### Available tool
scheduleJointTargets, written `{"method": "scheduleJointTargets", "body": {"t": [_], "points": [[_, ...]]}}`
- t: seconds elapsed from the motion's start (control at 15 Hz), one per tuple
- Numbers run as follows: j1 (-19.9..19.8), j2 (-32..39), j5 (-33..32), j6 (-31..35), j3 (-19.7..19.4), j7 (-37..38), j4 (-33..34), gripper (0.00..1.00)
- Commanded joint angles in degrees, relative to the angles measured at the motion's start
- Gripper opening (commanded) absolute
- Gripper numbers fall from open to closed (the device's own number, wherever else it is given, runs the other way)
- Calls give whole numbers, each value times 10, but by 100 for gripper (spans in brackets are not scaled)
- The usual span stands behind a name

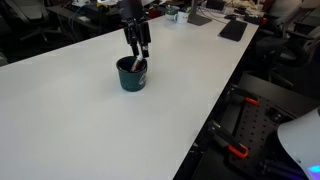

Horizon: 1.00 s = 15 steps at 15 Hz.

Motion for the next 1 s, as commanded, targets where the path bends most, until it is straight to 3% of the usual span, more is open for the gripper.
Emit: {"method": "scheduleJointTargets", "body": {"t": [0.0,0.53,0.67,0.8,0.87,0.93], "points": [[0,-9,-4,3,4,-4,-2,100],[4,-20,0,-3,16,-5,-10,99],[3,-19,3,-5,18,-5,-8,93],[3,-19,3,-6,19,-5,-8,75],[3,-19,4,-6,19,-4,-8,77],[3,-20,4,-6,19,-4,-9,72]]}}
